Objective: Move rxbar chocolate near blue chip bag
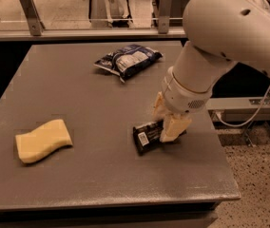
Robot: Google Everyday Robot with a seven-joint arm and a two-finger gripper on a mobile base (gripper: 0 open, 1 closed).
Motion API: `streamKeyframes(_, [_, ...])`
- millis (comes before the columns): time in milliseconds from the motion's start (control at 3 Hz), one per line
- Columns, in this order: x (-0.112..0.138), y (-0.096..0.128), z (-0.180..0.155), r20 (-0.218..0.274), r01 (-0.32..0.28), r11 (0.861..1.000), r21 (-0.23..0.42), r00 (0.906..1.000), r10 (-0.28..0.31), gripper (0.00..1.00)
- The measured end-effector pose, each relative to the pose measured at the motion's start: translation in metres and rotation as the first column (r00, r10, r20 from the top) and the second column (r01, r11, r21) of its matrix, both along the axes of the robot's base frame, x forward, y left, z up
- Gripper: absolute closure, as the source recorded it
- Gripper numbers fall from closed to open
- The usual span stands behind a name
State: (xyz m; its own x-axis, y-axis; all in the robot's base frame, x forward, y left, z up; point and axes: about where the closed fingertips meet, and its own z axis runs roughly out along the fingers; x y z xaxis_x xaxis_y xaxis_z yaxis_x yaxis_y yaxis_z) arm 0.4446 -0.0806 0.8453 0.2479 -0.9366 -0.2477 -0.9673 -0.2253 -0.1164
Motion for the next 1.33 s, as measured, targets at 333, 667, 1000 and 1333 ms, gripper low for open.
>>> streamKeyframes(333, [0.048,-0.008,0.027,0.102,0.029,0.999,-0.032,0.9944,-0.026,1.0])
streamKeyframes(667, [0.102,-0.019,0.04,0.2,0.048,0.999,-0.02,0.9789,-0.043,1.0])
streamKeyframes(1000, [0.151,-0.027,0.04,0.275,0.043,0.999,0.031,0.9601,-0.05,1.0])
streamKeyframes(1333, [0.193,-0.021,0.033,0.335,0.012,0.993,0.118,0.9409,-0.051,1.0])
